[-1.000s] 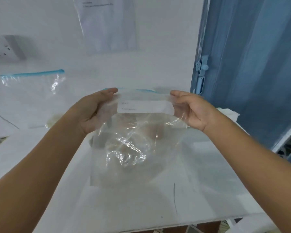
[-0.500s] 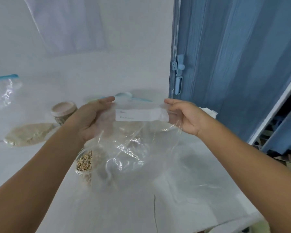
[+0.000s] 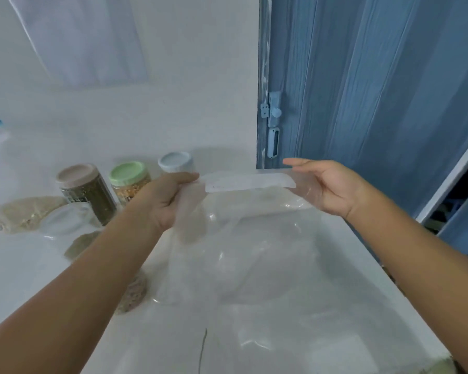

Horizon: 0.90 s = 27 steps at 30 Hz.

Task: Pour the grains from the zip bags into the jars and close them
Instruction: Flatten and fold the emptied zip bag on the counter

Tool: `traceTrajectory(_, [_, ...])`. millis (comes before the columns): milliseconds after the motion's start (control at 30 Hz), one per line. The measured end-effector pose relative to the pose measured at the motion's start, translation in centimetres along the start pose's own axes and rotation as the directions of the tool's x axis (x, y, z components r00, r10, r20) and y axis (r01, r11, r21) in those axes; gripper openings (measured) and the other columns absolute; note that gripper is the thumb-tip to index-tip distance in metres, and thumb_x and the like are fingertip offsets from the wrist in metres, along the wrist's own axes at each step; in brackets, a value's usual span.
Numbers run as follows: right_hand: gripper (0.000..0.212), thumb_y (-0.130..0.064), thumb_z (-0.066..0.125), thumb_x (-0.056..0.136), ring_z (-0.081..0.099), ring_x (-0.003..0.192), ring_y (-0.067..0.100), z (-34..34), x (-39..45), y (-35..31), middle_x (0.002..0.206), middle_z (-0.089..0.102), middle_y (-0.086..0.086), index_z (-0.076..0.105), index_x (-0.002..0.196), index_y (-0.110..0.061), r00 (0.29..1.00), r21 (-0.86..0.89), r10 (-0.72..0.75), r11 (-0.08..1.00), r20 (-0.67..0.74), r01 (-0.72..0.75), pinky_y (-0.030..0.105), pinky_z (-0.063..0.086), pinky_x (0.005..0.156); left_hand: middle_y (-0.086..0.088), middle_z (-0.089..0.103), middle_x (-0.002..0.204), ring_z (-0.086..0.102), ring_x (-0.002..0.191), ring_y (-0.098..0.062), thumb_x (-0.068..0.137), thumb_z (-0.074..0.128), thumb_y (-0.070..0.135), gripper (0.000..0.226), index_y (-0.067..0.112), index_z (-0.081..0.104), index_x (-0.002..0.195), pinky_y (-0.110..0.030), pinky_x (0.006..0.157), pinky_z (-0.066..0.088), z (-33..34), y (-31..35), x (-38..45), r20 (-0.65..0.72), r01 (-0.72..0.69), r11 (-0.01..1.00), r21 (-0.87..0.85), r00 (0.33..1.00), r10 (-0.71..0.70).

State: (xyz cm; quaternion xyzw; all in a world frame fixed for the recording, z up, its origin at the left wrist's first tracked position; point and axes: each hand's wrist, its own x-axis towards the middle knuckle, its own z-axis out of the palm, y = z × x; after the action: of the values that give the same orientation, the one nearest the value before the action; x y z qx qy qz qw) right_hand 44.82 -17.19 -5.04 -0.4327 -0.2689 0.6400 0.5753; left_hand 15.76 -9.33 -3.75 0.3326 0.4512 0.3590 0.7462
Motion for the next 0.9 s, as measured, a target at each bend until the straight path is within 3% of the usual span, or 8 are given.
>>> traceTrajectory(100, [0.039,-0.008,0.056,0.101,0.069,0.119,0.034,-2.4,-0.6,-2.1,0.134,0.068,0.020,0.059,0.140,-0.006,1.000,-0.021,0.000,1.000,-0.016,0.000,0.042,0.065,0.080,-0.022,0.075,0.088,0.076,0.065,-0.031,0.104,0.054,0.007,0.023,-0.005,0.066,0.119,-0.044,0.056,0.064,2.8,-1.4,-0.1,-0.021,0.025,0.999,-0.023,0.999,-0.026])
traceTrajectory(200, [0.038,-0.007,0.056,0.100,0.078,0.099,0.029,-4.8,-1.0,-1.8,0.128,0.072,0.017,0.061,0.138,-0.008,0.999,-0.046,0.032,0.998,-0.039,-0.034,0.037,0.065,0.069,-0.022,0.075,0.093,0.075,0.065,-0.033,0.105,0.052,0.005,0.017,-0.001,0.066,0.113,-0.044,0.043,0.058,4.6,-4.0,0.2,-0.018,0.080,0.993,-0.090,0.996,-0.082])
traceTrajectory(333, [0.042,0.003,0.053,0.101,0.077,0.079,0.027,-7.9,-0.9,1.5,0.130,0.068,0.019,0.059,0.140,-0.012,0.986,-0.186,0.115,0.973,-0.123,-0.136,0.032,0.064,0.062,-0.014,0.063,0.130,0.067,0.099,-0.031,0.102,0.050,-0.008,0.040,0.009,0.058,0.137,-0.040,0.056,0.064,3.8,-8.8,2.1,-0.064,0.009,0.999,-0.041,0.998,-0.011])
traceTrajectory(533, [0.050,0.012,0.056,0.096,0.069,0.119,0.039,-11.2,0.1,5.7,0.137,0.066,0.011,0.065,0.137,-0.015,0.972,-0.286,0.142,0.939,-0.187,-0.193,0.038,0.064,0.070,-0.014,0.063,0.132,0.078,0.089,-0.025,0.097,0.050,-0.019,0.042,0.007,0.065,0.126,-0.028,0.069,0.064,1.5,-13.6,3.0,0.011,-0.019,0.991,0.133,1.000,0.018])
traceTrajectory(600, [0.042,0.006,0.059,0.098,0.070,0.118,0.037,-11.4,0.2,6.2,0.134,0.068,0.011,0.067,0.134,-0.014,0.966,-0.265,0.151,0.942,-0.208,-0.204,0.037,0.063,0.069,-0.019,0.064,0.128,0.079,0.087,-0.025,0.095,0.050,-0.021,0.040,0.004,0.067,0.122,-0.026,0.067,0.062,1.5,-14.3,3.4,0.000,-0.015,0.982,0.187,1.000,0.015])
traceTrajectory(700, [0.028,-0.009,0.068,0.099,0.074,0.093,0.026,-11.5,-0.3,6.9,0.121,0.074,0.008,0.072,0.126,-0.013,0.948,-0.290,0.158,0.926,-0.277,-0.240,0.029,0.061,0.057,-0.025,0.063,0.127,0.078,0.086,-0.027,0.093,0.057,-0.021,0.039,0.006,0.070,0.117,-0.028,0.069,0.063,1.1,-15.2,3.7,-0.010,-0.017,0.939,0.342,1.000,0.022])
traceTrajectory(800, [0.024,-0.012,0.070,0.100,0.071,0.087,0.024,-11.8,-0.4,7.6,0.119,0.076,0.006,0.074,0.122,-0.017,0.938,-0.357,0.144,0.898,-0.315,-0.258,0.030,0.062,0.057,-0.017,0.054,0.135,0.075,0.098,-0.034,0.087,0.073,-0.012,0.038,0.017,0.073,0.111,-0.038,0.086,0.064,0.6,-15.7,4.3,-0.048,-0.046,0.815,0.577,0.995,0.091])
traceTrajectory(900, [0.025,-0.008,0.066,0.101,0.071,0.085,0.022,-12.0,0.0,7.8,0.116,0.077,0.005,0.074,0.121,-0.020,0.939,-0.389,0.118,0.888,-0.324,-0.246,0.032,0.063,0.066,-0.008,0.048,0.140,0.067,0.103,-0.020,0.086,0.083,0.012,0.042,0.031,0.068,0.120,-0.030,0.088,0.058,1.0,-14.6,4.5,-0.038,-0.058,0.481,0.875,0.982,0.187])
